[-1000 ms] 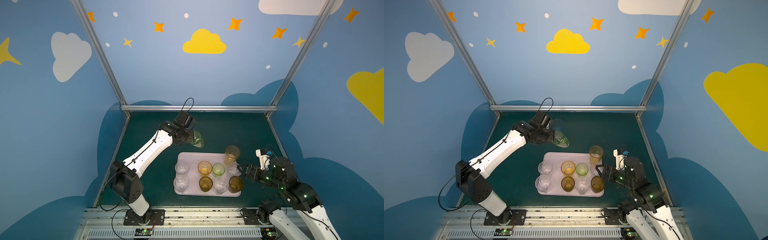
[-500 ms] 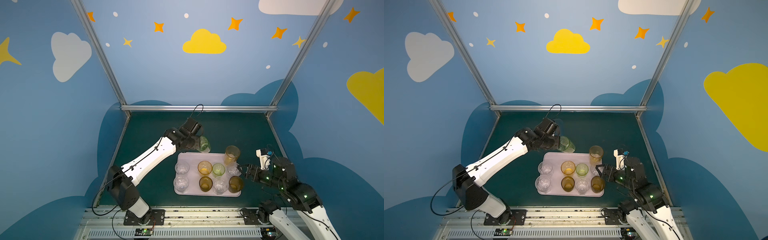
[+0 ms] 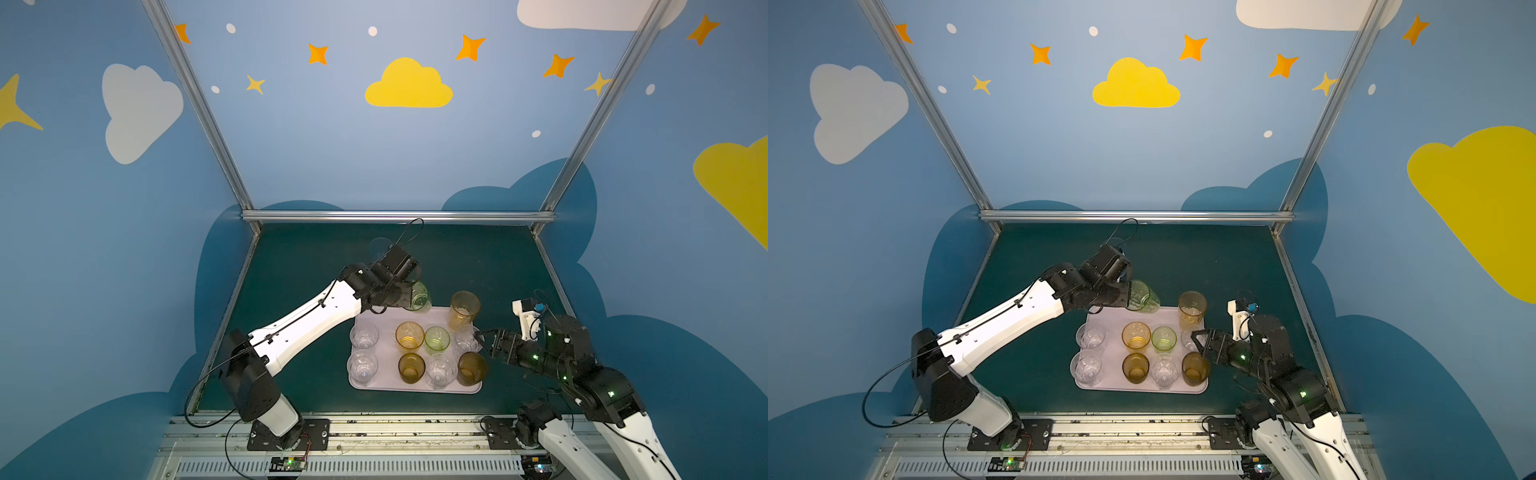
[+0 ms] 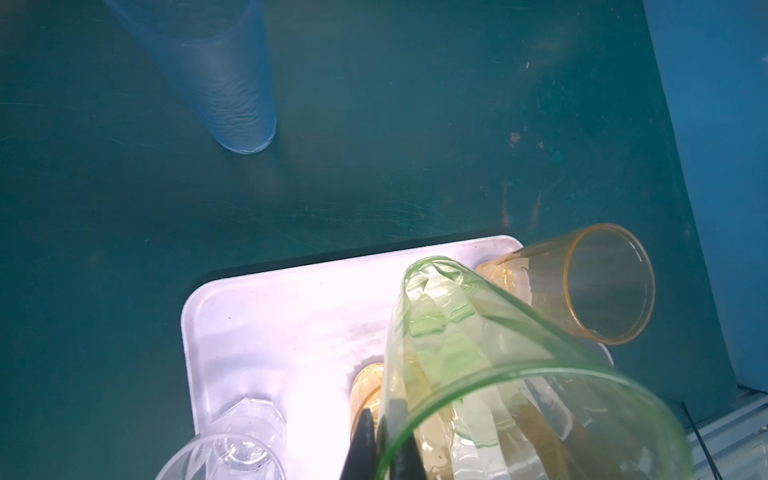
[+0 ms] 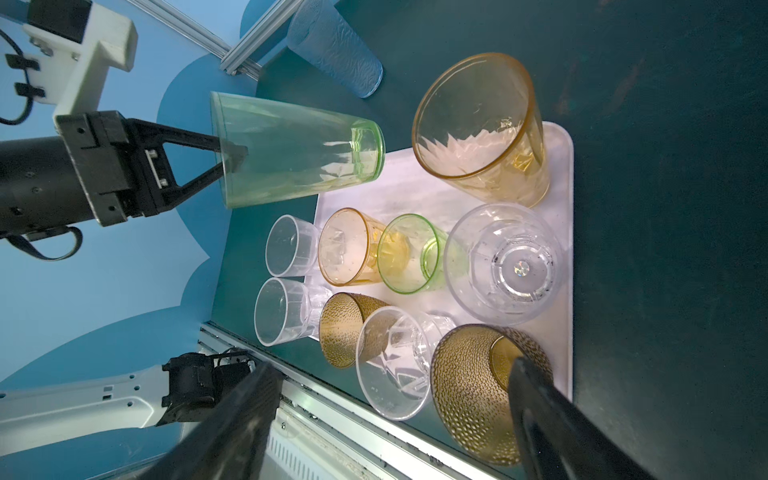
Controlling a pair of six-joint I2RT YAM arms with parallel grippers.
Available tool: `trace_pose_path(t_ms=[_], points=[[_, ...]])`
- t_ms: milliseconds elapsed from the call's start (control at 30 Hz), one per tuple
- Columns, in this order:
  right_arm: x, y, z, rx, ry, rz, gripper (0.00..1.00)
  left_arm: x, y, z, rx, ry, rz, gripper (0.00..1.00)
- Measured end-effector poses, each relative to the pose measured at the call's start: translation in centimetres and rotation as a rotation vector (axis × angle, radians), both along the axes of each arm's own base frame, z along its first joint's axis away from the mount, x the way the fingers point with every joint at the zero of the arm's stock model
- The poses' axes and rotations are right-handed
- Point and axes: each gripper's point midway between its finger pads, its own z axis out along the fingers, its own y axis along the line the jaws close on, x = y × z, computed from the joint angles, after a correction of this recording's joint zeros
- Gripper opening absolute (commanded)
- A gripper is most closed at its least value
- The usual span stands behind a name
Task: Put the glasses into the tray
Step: 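Carry the green glass with the left gripper over the tray's far side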
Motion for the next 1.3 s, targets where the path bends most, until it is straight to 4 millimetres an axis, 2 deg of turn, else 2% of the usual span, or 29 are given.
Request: trace_pose_path(t_ms=[233, 500, 733, 1300], points=[[-0.2, -0.1, 0.1, 0.004, -0.003, -0.001, 0.86, -0.3, -1.2, -1.6, 0.021, 0.024, -0.015, 0.04], [-0.2, -0.1, -0.2, 0.004, 0.006, -0.004, 0.86, -0.4, -1.8, -2.8, 0.044, 0.043, -0.024, 0.04], [-0.3, -0.1, -0.5, 0.001, 0.018, -0.006, 0.86, 0.2, -1.7, -4.7, 0.114, 0.062, -0.018, 0.04], [-0.3, -0.2, -0.8, 0.006, 0.033, -0.015, 0.86, 1.7, -3.0, -6.7, 0.188, 0.088, -0.038, 0.04]])
